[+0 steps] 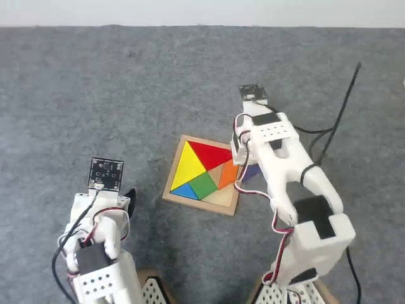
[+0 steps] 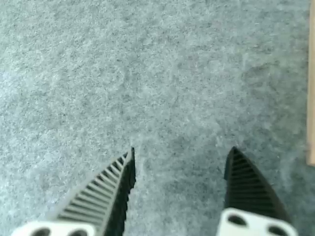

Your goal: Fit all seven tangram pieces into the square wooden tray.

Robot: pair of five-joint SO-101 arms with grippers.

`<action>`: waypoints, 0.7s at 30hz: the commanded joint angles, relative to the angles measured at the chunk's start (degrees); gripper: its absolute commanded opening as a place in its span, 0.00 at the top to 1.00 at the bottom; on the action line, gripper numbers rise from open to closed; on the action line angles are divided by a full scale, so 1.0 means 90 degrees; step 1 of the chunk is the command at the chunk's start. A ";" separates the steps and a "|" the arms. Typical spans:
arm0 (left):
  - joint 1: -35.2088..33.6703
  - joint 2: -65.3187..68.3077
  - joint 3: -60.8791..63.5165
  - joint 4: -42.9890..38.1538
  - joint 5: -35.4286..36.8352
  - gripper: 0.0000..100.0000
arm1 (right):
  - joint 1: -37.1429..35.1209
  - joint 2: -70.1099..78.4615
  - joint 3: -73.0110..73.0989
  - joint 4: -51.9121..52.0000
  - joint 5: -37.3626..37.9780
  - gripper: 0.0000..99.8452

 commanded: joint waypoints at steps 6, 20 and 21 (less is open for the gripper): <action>0.0000 0.0029 -0.0044 -0.0020 -0.0068 0.72 | 0.0571 0.0698 -0.0234 0.0366 -0.0020 0.87; 0.0000 0.0029 -0.0044 -0.0020 -0.0068 0.72 | 0.1431 0.0552 0.0029 0.0689 0.0469 0.86; 0.0000 0.0029 -0.0044 -0.0020 -0.0068 0.72 | 0.1421 0.0435 0.0059 0.0689 0.0430 0.86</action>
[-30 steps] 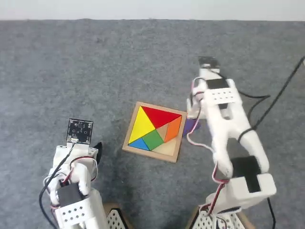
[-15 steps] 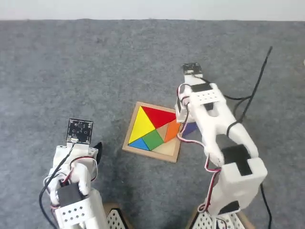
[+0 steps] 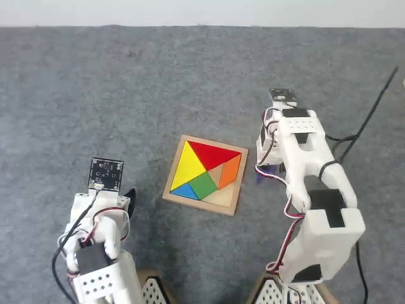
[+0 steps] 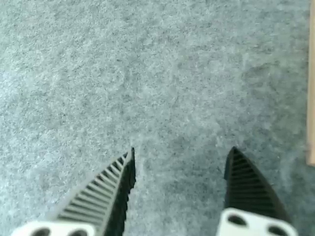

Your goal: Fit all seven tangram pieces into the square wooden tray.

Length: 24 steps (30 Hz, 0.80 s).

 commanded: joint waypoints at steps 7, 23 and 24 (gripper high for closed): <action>0.0000 0.0029 -0.0044 -0.0020 -0.0068 0.72 | -0.0103 -0.1705 0.0752 -0.0093 -0.0098 0.86; 0.0000 0.0029 -0.0044 -0.0020 -0.0068 0.72 | -0.0591 -0.1431 0.1358 -0.1236 -0.0029 0.83; 0.0000 0.0029 -0.0044 -0.0020 -0.0068 0.72 | -0.0562 -0.1197 0.1241 -0.1236 -0.0039 0.81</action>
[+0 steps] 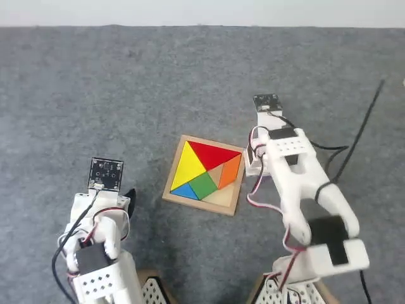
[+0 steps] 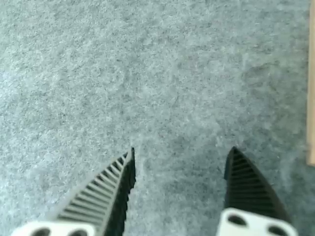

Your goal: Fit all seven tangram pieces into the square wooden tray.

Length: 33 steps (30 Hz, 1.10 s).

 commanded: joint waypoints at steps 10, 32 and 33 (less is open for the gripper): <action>0.0010 0.0029 -0.0044 -0.0020 -0.0068 0.72 | 0.0581 0.1587 -0.1416 0.0679 -0.0225 0.77; 0.0010 0.0029 -0.0044 -0.0020 -0.0068 0.72 | 0.1158 0.1578 -0.1504 0.0728 -0.0264 0.95; 0.0010 0.0029 -0.0044 -0.0020 -0.0068 0.72 | 0.1158 0.1578 -0.1514 0.0728 -0.0264 0.95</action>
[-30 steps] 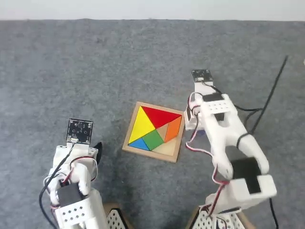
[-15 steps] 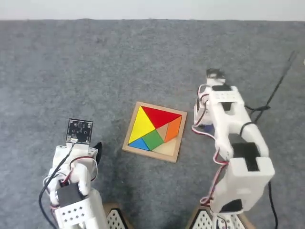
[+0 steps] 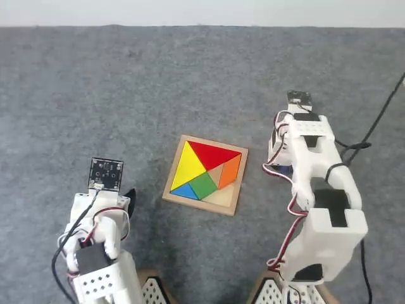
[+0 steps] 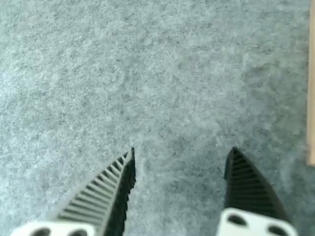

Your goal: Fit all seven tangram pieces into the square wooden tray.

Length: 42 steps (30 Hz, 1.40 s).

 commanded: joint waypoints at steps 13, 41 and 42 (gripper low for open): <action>0.0010 0.0029 -0.0044 -0.0020 -0.0068 0.72 | 0.0034 -0.2750 -0.0166 0.0239 0.0020 0.96; 0.0010 0.0029 -0.0044 -0.0020 -0.0068 0.72 | -0.0650 0.0737 -0.1612 0.0200 0.0029 0.76; 0.0010 0.0029 -0.0044 -0.0020 -0.0068 0.72 | -0.0630 0.0825 -0.1661 0.0317 0.0020 0.80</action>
